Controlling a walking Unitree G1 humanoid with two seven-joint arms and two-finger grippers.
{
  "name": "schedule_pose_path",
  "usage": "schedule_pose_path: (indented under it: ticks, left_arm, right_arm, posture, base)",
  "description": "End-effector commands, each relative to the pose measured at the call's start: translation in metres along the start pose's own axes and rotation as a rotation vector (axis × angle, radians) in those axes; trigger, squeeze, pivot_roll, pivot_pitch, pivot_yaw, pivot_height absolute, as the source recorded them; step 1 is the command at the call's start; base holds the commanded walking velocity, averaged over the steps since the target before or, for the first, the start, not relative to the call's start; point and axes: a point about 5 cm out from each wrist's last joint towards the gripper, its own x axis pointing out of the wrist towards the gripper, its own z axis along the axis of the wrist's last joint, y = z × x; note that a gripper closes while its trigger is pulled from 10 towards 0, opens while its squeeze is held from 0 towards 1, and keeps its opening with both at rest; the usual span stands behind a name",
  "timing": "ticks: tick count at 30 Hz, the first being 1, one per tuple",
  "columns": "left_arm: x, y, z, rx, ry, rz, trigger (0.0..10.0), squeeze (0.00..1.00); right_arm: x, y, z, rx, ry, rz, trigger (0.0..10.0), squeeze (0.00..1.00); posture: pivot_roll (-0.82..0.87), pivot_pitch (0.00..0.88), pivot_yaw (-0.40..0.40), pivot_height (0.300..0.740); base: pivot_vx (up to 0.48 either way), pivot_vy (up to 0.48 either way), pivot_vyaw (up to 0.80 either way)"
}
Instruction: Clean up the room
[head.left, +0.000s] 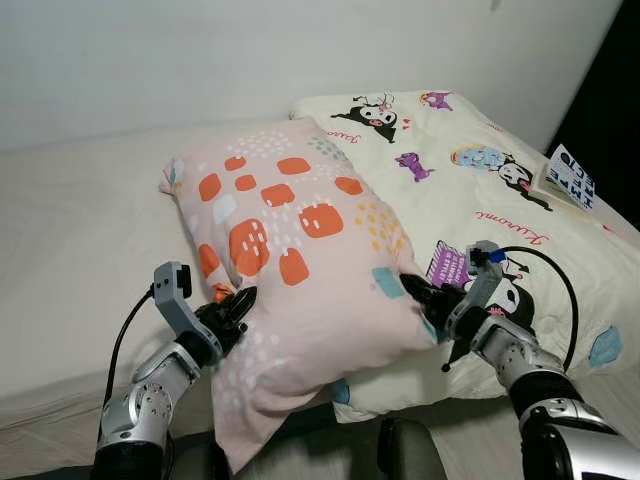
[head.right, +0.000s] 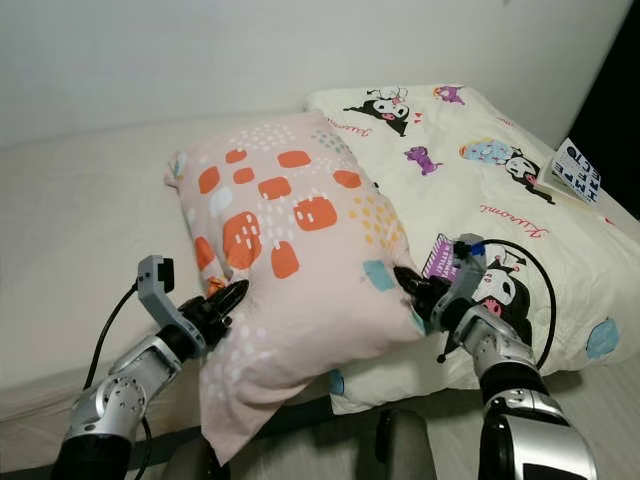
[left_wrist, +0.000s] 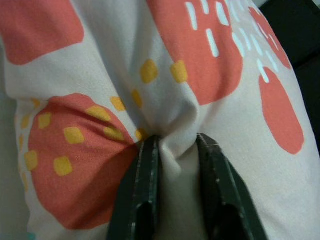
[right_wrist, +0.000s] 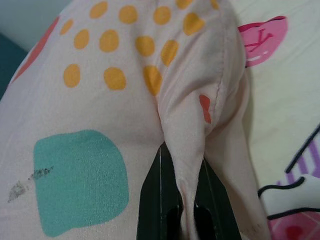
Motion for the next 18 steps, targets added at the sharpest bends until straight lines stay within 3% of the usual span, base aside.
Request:
schedule_pose_path:
  ticks: [1, 3, 4, 7, 9, 18]
  left_arm:
    - [-0.001, -0.003, -0.014, -0.001, 0.070, -0.023, 0.0, 0.00]
    - [-0.002, -0.004, -0.014, 0.007, 0.082, -0.040, 0.0, 0.00]
    - [-0.009, -0.012, -0.015, 0.051, 0.140, -0.136, 0.0, 0.00]
    - [-0.018, -0.019, -0.016, 0.096, 0.196, -0.229, 0.0, 0.00]
    - [-0.033, -0.024, -0.015, 0.148, 0.270, -0.325, 0.0, 0.00]
    - [-0.047, -0.032, -0.004, 0.184, 0.324, -0.454, 0.0, 0.00]
  right_arm:
    - [0.001, 0.003, -0.015, 0.040, 0.044, 0.026, 0.0, 0.00]
    - [0.001, 0.005, -0.016, 0.040, 0.047, 0.037, 0.0, 0.00]
    - [0.002, 0.014, -0.020, 0.005, 0.090, 0.105, 0.0, 0.00]
    - [-0.001, 0.025, -0.022, -0.022, 0.121, 0.163, 0.0, 0.00]
    - [-0.011, 0.046, -0.027, -0.027, 0.144, 0.242, 0.0, 0.00]
    - [-0.035, 0.087, -0.038, -0.021, 0.194, 0.364, 0.0, 0.00]
  posture:
    - [0.00, 0.172, 0.002, 0.539]
    - [0.00, 0.173, 0.002, 0.539]
    - [0.00, 0.173, -0.001, 0.539]
    - [0.00, 0.173, -0.002, 0.539]
    - [-0.01, 0.175, 0.000, 0.539]
    - [-0.01, 0.174, 0.002, 0.539]
  base:
    - [0.000, 0.000, 0.00]
    - [0.000, 0.000, 0.00]
    - [0.000, 0.000, 0.00]
    - [0.000, 0.000, 0.00]
    - [0.000, 0.000, 0.00]
    - [0.000, 0.000, 0.00]
